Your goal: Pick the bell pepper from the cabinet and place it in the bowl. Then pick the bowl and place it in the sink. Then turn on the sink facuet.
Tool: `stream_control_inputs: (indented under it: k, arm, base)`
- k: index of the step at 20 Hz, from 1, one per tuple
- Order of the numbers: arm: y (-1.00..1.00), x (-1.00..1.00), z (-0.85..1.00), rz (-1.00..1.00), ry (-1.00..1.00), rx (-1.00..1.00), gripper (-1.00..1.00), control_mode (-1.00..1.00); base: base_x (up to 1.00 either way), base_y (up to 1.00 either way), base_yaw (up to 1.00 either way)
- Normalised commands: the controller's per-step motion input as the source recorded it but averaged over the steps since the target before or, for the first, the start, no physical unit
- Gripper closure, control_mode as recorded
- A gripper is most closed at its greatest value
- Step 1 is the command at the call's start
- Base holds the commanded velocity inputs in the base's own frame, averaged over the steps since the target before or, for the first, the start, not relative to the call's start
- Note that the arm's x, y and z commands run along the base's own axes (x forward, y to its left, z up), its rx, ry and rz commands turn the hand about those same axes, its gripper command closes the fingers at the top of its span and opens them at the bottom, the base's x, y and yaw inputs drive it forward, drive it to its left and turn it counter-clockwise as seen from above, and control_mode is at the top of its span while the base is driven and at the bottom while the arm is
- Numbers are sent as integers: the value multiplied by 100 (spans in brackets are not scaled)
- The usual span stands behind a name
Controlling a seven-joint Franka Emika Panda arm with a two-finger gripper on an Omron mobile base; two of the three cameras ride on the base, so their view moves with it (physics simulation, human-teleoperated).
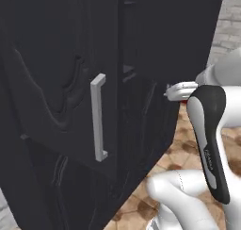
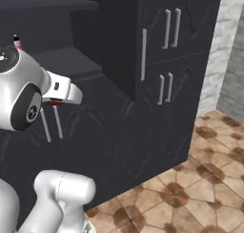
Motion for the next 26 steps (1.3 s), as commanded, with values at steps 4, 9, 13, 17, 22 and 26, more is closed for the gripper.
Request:
stream_control_inputs:
  k: [4, 9, 13, 17, 22, 26]
  arm:
    - [0, 0, 0, 0, 0, 0, 100, 100]
    - [0, 0, 0, 0, 0, 0, 100, 100]
    - [0, 0, 0, 0, 0, 0, 100, 100]
    - [0, 0, 0, 0, 0, 0, 100, 100]
    - [0, 0, 0, 0, 0, 0, 100, 100]
    - [0, 0, 0, 0, 0, 0, 100, 100]
  base:
    - [-28, 0, -53]
    - [-51, 6, -54]
    - [-59, -2, -51]
    - [-39, -15, -48]
    - [-29, -25, -44]
    - [-29, -22, -42]
